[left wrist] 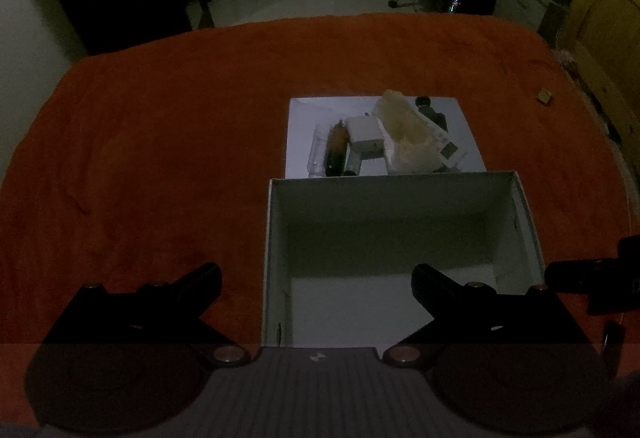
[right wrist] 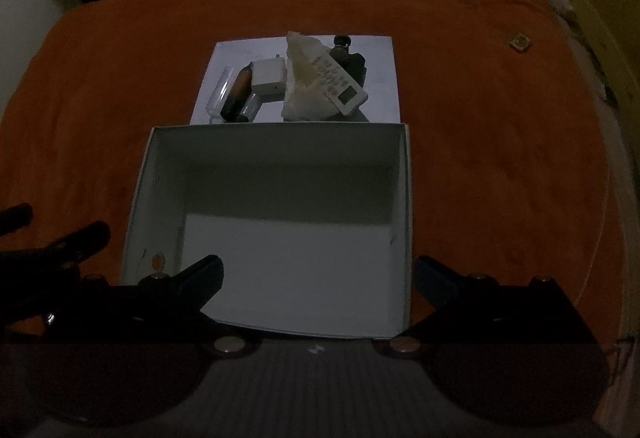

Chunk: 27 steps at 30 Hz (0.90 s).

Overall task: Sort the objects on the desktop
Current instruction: 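Move both tools over the empty white box toward the objects on the paper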

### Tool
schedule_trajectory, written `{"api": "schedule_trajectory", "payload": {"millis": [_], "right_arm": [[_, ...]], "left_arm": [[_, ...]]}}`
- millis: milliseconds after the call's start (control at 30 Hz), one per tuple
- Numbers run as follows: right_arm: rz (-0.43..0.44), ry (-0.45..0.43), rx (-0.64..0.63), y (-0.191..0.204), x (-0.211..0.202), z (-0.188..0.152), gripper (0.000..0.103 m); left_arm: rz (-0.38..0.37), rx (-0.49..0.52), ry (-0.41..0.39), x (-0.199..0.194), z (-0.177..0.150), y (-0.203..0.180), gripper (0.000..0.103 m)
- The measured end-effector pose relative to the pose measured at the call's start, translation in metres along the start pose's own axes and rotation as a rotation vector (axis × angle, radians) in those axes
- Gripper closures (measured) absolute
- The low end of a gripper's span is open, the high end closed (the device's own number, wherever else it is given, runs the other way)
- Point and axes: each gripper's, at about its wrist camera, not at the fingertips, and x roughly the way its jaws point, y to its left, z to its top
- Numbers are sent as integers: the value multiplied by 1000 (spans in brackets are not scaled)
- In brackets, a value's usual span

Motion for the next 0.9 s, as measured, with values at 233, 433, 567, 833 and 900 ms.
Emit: {"api": "schedule_trajectory", "payload": {"millis": [233, 433, 567, 833, 900], "right_arm": [[-7, 7, 6, -1, 1, 7, 0], [-2, -4, -10, 4, -1, 6, 0], [2, -11, -15, 4, -4, 5, 0], [4, -24, -11, -1, -8, 9, 0], [8, -26, -14, -1, -8, 8, 0]], "left_arm": [[-2, 4, -1, -5, -2, 3, 0], [-8, 8, 9, -2, 0, 6, 0], [-9, 10, 7, -4, 1, 3, 0], [-8, 22, 7, 2, 3, 0, 0], [-12, 21, 8, -2, 3, 1, 0]]}}
